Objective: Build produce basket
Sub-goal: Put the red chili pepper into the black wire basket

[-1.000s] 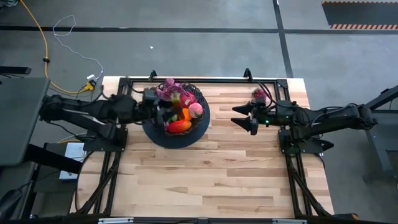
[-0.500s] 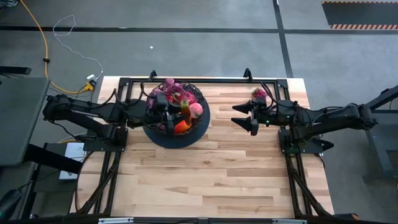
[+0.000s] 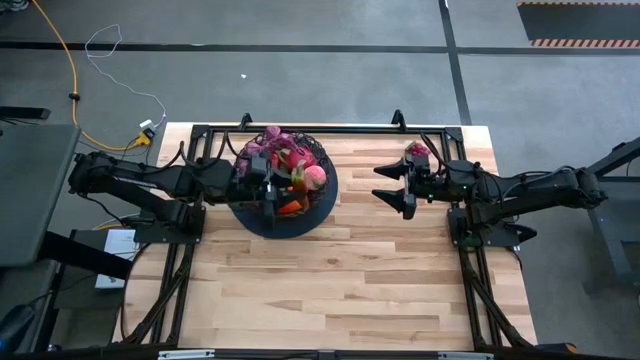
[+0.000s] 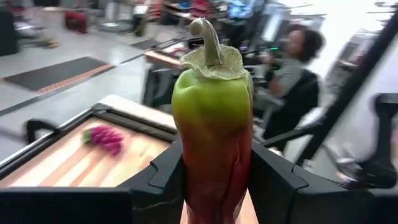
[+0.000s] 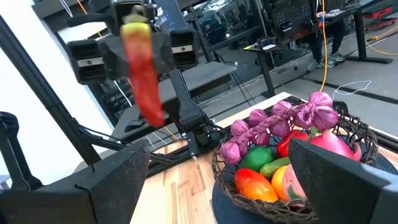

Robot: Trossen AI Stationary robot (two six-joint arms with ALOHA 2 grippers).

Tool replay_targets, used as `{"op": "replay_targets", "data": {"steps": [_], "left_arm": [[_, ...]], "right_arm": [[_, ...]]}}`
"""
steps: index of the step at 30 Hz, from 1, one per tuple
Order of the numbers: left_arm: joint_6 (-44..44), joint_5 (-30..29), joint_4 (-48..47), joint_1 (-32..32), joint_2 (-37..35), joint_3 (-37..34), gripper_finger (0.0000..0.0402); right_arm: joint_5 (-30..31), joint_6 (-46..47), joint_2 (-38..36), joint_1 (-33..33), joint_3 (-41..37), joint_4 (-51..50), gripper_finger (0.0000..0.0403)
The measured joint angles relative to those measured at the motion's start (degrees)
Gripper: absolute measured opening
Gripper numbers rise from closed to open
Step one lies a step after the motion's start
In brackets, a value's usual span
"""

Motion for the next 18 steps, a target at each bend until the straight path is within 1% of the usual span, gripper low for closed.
{"op": "replay_targets", "data": {"steps": [3, 8, 12, 16, 18], "left_arm": [[1.76, 2.24, 1.42, -0.04, 0.00, 0.00, 0.0133], [3.10, 1.73, 1.54, 0.00, -0.03, -0.46, 0.0133], [2.50, 0.82, 1.25, 0.00, -1.15, -3.88, 0.0133], [2.08, 0.71, 4.59, 0.35, -4.44, -8.58, 0.0133], [1.68, 0.69, 7.86, 1.10, -6.35, -11.03, 0.0133]], "right_arm": [[0.00, 0.03, 0.00, -0.02, 0.00, 0.00, 0.0373], [0.00, 0.04, 0.00, 0.00, 0.00, 0.00, 0.0373], [0.00, 0.04, 0.00, -0.01, 0.00, 0.02, 0.0373], [0.00, 0.04, 0.00, 0.00, 0.00, 0.00, 0.0373], [0.00, 0.04, 0.02, 0.00, 0.00, -0.15, 0.0373]]}}
